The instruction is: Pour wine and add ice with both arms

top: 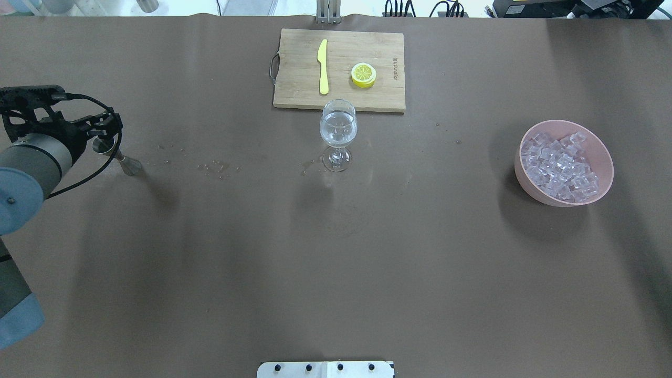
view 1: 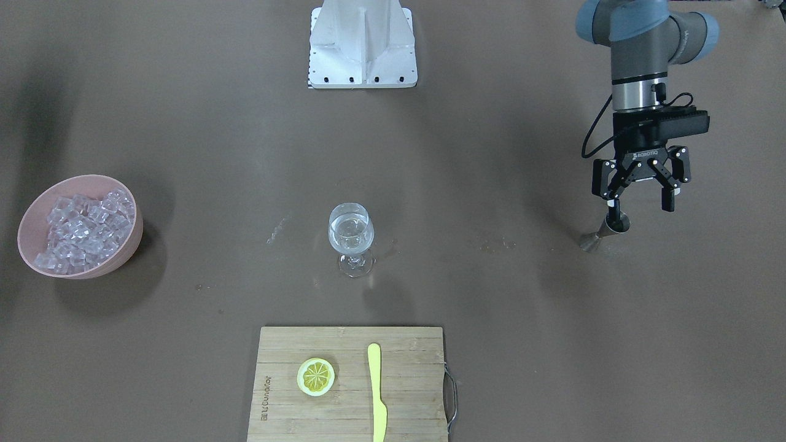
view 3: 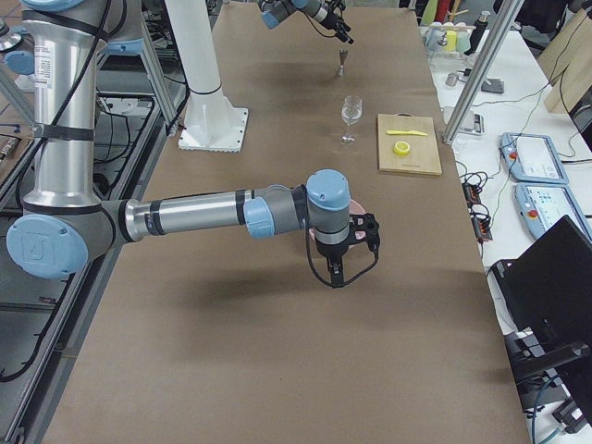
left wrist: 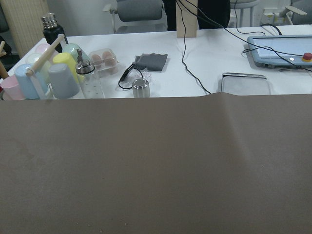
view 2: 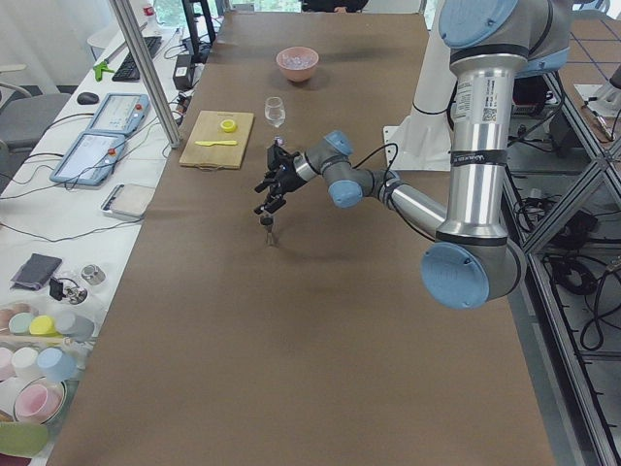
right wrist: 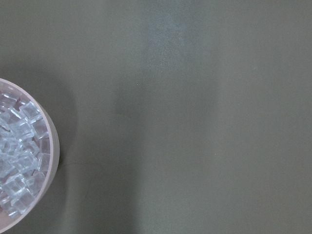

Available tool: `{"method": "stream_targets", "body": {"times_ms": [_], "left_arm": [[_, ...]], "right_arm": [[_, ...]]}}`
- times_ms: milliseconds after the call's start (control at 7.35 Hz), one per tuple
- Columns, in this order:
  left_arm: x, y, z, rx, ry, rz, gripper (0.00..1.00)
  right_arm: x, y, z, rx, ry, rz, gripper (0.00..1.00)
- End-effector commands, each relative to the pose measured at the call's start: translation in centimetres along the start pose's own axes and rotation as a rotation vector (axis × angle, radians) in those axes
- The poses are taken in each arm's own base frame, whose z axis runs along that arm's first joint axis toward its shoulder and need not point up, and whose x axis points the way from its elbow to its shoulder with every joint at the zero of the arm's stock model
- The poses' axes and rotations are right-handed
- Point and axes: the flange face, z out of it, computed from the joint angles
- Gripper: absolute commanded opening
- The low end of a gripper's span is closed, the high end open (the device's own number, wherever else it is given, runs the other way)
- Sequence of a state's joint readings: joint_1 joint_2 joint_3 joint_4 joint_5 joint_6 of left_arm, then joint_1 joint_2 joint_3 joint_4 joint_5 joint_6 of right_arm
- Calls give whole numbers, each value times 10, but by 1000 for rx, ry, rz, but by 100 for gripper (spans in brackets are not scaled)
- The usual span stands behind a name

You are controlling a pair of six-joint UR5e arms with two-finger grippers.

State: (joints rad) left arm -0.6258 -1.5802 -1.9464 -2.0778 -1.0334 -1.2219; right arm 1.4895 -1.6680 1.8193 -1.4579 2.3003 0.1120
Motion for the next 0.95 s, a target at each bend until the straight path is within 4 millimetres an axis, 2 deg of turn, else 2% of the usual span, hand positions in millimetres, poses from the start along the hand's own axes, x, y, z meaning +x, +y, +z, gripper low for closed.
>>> {"method": "stream_targets", "body": {"times_ms": [0,136,408,816], "left_arm": [[9,26,-3,103,-63,-76,98],[9,40,3,155,-79,-141,98],[2,52,20,250,-118,-167,98],[8,83,25,242,-114,-143,98]], "right_arm": [[2,1,2,-2,1,2,100],[2,1,2,-2,1,2,100],[2,1,3,-4,-2,3,100],[4,2,3,-4,0,5,100]]}}
